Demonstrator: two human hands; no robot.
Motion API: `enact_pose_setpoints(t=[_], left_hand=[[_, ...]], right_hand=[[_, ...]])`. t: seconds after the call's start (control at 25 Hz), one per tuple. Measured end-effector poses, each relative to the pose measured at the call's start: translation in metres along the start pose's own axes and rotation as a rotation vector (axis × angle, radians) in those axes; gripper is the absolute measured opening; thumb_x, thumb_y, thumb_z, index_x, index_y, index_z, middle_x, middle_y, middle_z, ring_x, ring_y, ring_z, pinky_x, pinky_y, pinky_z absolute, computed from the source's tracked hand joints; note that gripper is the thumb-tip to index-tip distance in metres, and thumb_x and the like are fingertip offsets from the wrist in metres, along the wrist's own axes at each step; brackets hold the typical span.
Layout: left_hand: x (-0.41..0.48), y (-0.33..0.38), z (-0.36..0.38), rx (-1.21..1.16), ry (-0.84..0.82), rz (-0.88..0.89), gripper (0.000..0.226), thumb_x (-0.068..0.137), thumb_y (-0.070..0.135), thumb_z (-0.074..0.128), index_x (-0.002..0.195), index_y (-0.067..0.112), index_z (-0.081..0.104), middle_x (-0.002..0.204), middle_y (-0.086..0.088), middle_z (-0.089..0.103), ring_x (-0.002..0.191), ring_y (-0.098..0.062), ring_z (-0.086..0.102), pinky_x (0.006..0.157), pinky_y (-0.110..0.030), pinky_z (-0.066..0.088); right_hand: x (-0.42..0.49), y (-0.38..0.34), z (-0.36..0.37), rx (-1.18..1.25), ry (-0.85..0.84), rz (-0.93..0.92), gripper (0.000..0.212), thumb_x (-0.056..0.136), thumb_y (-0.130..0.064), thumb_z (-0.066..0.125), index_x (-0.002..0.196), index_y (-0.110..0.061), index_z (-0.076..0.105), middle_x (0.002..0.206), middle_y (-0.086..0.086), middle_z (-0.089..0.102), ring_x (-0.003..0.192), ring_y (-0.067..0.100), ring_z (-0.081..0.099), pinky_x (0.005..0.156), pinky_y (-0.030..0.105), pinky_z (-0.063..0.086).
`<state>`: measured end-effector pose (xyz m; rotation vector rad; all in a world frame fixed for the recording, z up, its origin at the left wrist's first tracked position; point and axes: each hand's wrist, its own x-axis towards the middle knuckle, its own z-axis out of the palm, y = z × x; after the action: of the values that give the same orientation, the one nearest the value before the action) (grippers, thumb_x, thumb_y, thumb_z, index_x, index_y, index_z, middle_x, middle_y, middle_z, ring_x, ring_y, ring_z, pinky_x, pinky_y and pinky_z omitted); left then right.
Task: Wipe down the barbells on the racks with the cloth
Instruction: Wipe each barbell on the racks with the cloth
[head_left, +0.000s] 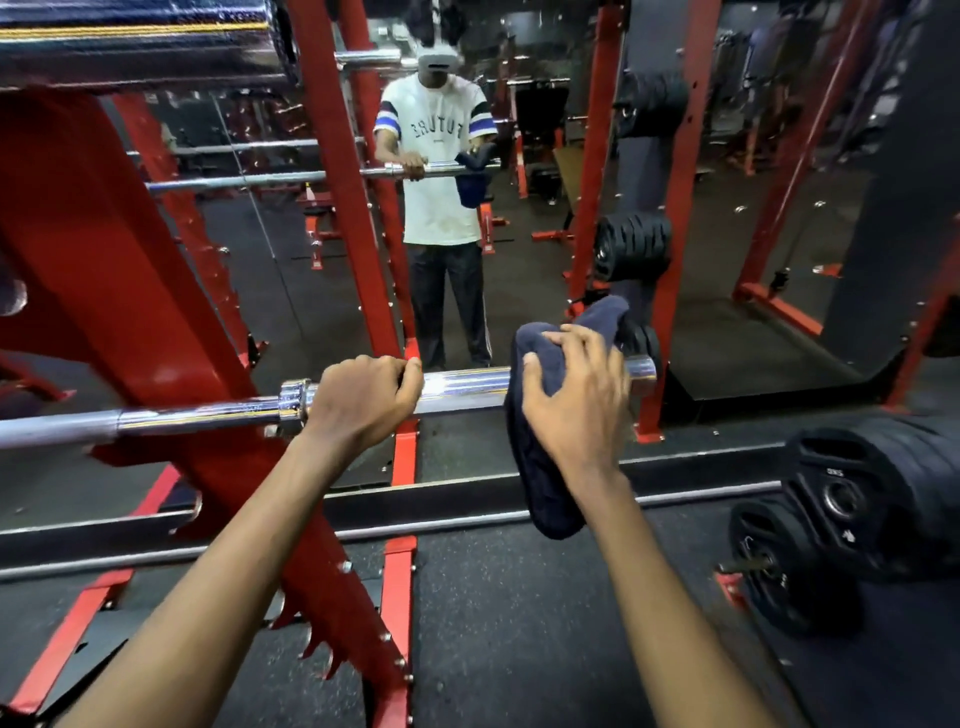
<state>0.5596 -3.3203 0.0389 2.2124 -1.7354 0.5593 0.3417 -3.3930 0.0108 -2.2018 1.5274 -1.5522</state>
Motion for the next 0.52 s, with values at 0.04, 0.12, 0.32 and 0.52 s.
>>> enact_pose_setpoints(t=[0.04, 0.12, 0.32, 0.52], left_hand=[[0.003, -0.004, 0.0, -0.028, -0.029, 0.01, 0.059, 0.1, 0.046, 0.025, 0.069, 0.012, 0.063, 0.073, -0.015, 0.068, 0.076, -0.038, 0.065, 0.063, -0.038, 0.045], [0.007, -0.013, -0.003, -0.076, -0.092, 0.051, 0.059, 0.101, 0.05, 0.024, 0.072, 0.015, 0.06, 0.079, -0.014, 0.069, 0.083, -0.038, 0.065, 0.071, -0.04, 0.049], [0.0, -0.023, -0.006, -0.033, -0.059, 0.12, 0.059, 0.104, 0.047, 0.022, 0.09, 0.017, 0.07, 0.091, -0.018, 0.071, 0.094, -0.04, 0.065, 0.077, -0.042, 0.048], [-0.003, -0.016, -0.005, 0.042, 0.009, 0.113, 0.065, 0.097, 0.046, 0.016, 0.078, 0.013, 0.069, 0.078, -0.016, 0.071, 0.079, -0.04, 0.067, 0.069, -0.04, 0.05]], right_hand=[[-0.011, -0.015, 0.005, 0.018, -0.015, -0.029, 0.034, 0.092, -0.042, 0.06, 0.117, -0.02, 0.065, 0.128, -0.002, 0.062, 0.113, 0.031, 0.057, 0.104, 0.047, 0.043], [-0.035, -0.035, 0.015, 0.048, -0.059, -0.106, 0.038, 0.095, -0.043, 0.057, 0.126, -0.021, 0.062, 0.134, -0.004, 0.058, 0.12, 0.03, 0.054, 0.114, 0.05, 0.037], [-0.03, 0.001, 0.011, -0.009, 0.08, -0.065, 0.035, 0.097, -0.034, 0.06, 0.129, -0.02, 0.063, 0.141, 0.0, 0.057, 0.124, 0.031, 0.056, 0.114, 0.047, 0.036], [-0.012, 0.001, 0.009, 0.012, 0.185, 0.153, 0.037, 0.095, -0.035, 0.059, 0.125, -0.014, 0.062, 0.137, 0.003, 0.058, 0.122, 0.033, 0.056, 0.108, 0.042, 0.037]])
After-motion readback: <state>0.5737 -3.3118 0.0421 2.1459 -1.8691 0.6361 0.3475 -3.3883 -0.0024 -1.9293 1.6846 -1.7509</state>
